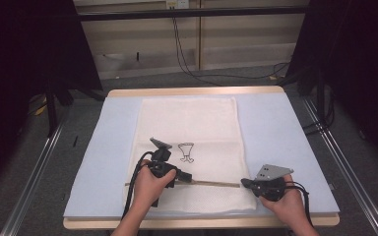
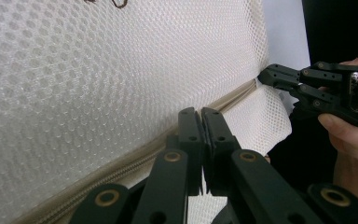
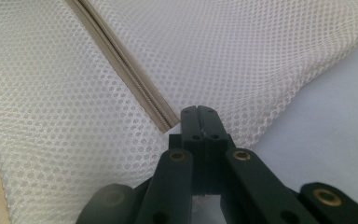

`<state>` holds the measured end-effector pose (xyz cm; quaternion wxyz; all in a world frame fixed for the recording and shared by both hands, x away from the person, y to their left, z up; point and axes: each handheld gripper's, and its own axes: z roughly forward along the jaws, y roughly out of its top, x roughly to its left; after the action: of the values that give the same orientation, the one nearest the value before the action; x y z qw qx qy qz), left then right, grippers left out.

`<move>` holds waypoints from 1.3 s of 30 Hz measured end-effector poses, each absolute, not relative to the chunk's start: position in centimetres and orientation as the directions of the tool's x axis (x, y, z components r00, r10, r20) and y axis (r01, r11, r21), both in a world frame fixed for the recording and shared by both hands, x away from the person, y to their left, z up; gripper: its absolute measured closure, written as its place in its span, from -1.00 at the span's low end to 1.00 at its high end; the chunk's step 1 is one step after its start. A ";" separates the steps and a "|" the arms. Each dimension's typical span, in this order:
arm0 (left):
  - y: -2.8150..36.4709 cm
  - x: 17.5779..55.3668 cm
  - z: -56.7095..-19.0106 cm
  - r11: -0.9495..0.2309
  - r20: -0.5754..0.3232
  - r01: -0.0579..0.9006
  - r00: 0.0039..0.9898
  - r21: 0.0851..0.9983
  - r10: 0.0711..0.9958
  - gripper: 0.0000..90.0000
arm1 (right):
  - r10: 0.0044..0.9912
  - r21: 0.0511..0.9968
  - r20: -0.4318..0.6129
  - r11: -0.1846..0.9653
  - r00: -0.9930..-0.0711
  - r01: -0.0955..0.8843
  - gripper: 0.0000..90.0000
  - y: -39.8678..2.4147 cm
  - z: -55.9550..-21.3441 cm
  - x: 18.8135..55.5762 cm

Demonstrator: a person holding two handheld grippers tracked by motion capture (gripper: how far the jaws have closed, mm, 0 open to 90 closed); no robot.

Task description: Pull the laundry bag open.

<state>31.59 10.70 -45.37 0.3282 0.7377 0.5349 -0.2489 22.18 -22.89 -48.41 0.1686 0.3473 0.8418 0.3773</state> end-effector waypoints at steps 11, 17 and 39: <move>11.4 31.6 -45.3 -0.214 -0.724 0.951 0.308 0.222 0.618 0.95 | 0.712 0.752 -0.021 0.474 -0.702 0.458 1.00 -22.9 -48.4 22.2; 11.7 31.7 -45.3 -0.215 -0.717 0.951 0.307 0.220 0.626 0.95 | 0.713 0.752 -0.021 0.473 -0.701 0.458 1.00 -22.9 -48.4 22.2; 12.7 31.6 -45.2 -0.192 -0.721 0.956 0.293 0.221 0.628 0.95 | 0.712 0.752 -0.019 0.473 -0.702 0.459 1.00 -22.9 -48.4 22.2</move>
<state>31.60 12.68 -45.24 0.3333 0.7319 0.5410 -0.2461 22.19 -22.90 -48.41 0.1676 0.3476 0.8417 0.3778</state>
